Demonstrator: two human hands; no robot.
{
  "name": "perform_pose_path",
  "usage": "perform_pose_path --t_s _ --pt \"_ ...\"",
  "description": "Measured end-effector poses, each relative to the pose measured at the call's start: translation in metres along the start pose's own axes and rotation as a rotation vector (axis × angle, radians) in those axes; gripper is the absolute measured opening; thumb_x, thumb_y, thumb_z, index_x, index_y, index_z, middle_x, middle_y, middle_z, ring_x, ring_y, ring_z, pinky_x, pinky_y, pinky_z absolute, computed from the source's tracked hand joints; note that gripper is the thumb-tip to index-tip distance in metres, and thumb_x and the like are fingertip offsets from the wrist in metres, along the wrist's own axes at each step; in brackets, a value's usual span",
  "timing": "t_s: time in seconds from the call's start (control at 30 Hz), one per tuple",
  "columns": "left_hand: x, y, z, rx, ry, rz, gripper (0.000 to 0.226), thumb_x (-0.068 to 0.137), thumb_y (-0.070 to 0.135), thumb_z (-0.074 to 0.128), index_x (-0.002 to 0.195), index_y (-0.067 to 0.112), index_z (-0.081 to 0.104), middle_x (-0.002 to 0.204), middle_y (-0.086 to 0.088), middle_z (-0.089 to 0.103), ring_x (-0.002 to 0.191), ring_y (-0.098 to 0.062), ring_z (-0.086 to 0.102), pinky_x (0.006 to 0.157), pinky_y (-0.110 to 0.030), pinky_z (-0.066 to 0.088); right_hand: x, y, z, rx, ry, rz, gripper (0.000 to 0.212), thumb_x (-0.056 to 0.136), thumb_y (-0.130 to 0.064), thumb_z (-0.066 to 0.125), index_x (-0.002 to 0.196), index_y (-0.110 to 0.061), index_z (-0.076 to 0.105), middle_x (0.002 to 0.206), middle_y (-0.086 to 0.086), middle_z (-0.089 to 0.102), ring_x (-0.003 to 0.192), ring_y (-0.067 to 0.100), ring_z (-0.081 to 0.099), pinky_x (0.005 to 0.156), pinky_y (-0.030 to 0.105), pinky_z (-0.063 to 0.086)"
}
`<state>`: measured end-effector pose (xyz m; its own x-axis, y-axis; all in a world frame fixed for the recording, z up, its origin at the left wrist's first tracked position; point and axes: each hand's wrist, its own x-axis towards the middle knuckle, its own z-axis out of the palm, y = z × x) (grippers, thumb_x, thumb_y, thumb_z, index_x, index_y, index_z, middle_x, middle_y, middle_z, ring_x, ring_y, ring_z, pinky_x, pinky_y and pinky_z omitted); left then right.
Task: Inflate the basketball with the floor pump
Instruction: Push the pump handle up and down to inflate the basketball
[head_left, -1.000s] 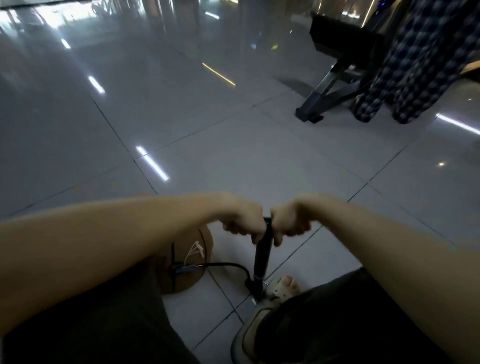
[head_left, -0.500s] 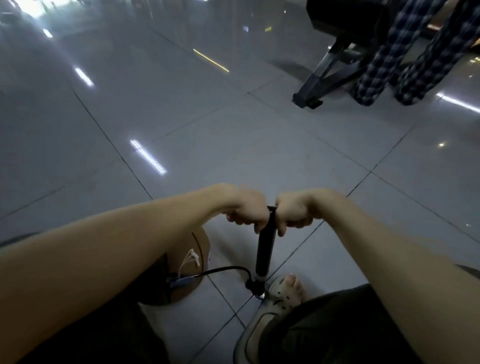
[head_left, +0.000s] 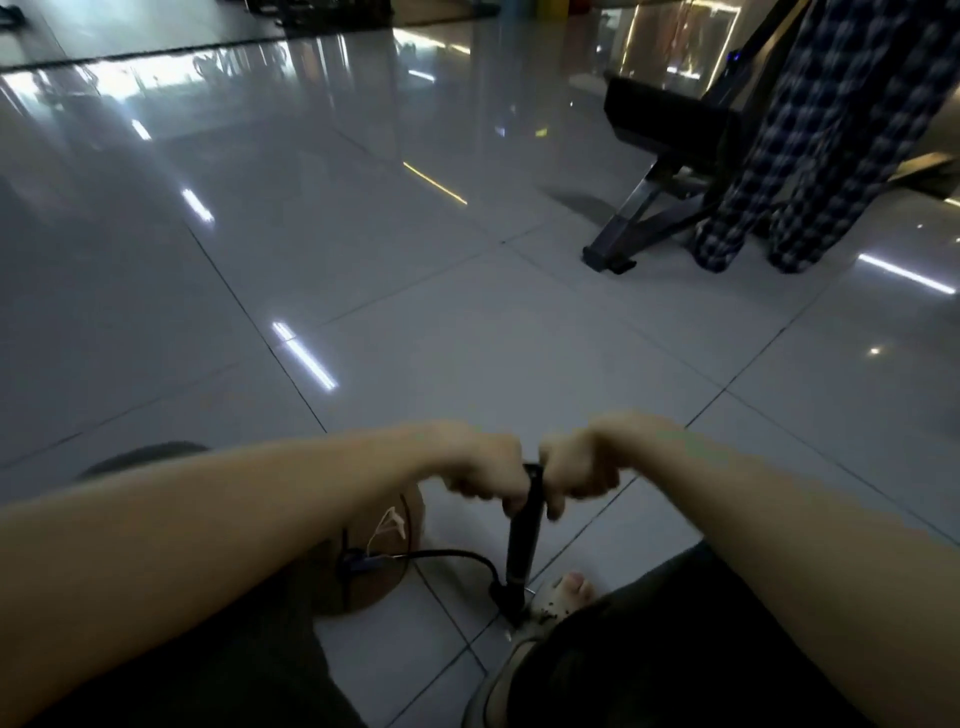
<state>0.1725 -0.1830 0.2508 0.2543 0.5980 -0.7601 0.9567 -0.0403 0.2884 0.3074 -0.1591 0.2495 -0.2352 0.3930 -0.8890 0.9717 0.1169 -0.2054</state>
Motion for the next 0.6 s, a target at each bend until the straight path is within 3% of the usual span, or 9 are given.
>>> perform_pose_path --t_s 0.07,0.2,0.33,0.5,0.6 --pt "-0.026 0.008 -0.048 -0.049 0.027 0.032 0.021 0.088 0.018 0.072 0.075 0.011 0.058 0.057 -0.002 0.044 0.047 -0.018 0.035 0.049 -0.028 0.03 -0.039 -0.009 -0.04 0.049 0.071 -0.034 0.014 0.087 -0.01 0.069 0.075 -0.011 0.061 0.051 0.0 0.034 0.043 0.016 0.026 0.046 0.025 0.021" --pt "-0.042 0.015 -0.113 -0.085 0.004 0.067 0.027 0.089 0.015 0.07 0.07 0.017 0.051 0.055 0.003 0.034 0.048 -0.016 0.026 0.05 -0.028 0.021 -0.073 -0.012 -0.089 0.135 0.144 -0.085 0.036 0.083 -0.007 0.068 0.059 -0.019 0.044 0.056 0.0 0.028 0.048 0.016 0.02 0.051 0.027 0.014" --pt "0.005 0.01 -0.086 -0.067 -0.023 0.063 0.014 0.086 0.012 0.071 0.078 0.011 0.06 0.056 0.0 0.04 0.048 -0.017 0.031 0.048 -0.028 0.024 -0.02 0.011 -0.071 0.159 0.107 -0.036 0.045 0.078 -0.002 0.067 0.047 -0.022 0.042 0.053 0.0 0.026 0.047 0.016 0.018 0.054 0.03 0.012" --pt "0.06 -0.008 -0.038 -0.104 -0.005 0.072 0.009 0.079 0.009 0.071 0.074 0.007 0.064 0.055 -0.003 0.044 0.048 -0.019 0.035 0.047 -0.028 0.027 0.046 0.033 -0.036 0.209 0.121 -0.093 0.013 0.074 0.0 0.067 0.067 -0.01 0.061 0.052 0.001 0.033 0.046 0.018 0.024 0.048 0.027 0.019" --pt "0.076 -0.015 -0.011 -0.059 0.027 0.059 0.008 0.077 0.013 0.071 0.071 0.009 0.067 0.053 -0.003 0.051 0.046 -0.021 0.043 0.047 -0.027 0.034 0.07 0.039 -0.017 0.197 0.126 -0.11 0.014 0.074 -0.002 0.068 0.063 -0.01 0.067 0.048 0.002 0.04 0.044 0.019 0.03 0.047 0.025 0.024"
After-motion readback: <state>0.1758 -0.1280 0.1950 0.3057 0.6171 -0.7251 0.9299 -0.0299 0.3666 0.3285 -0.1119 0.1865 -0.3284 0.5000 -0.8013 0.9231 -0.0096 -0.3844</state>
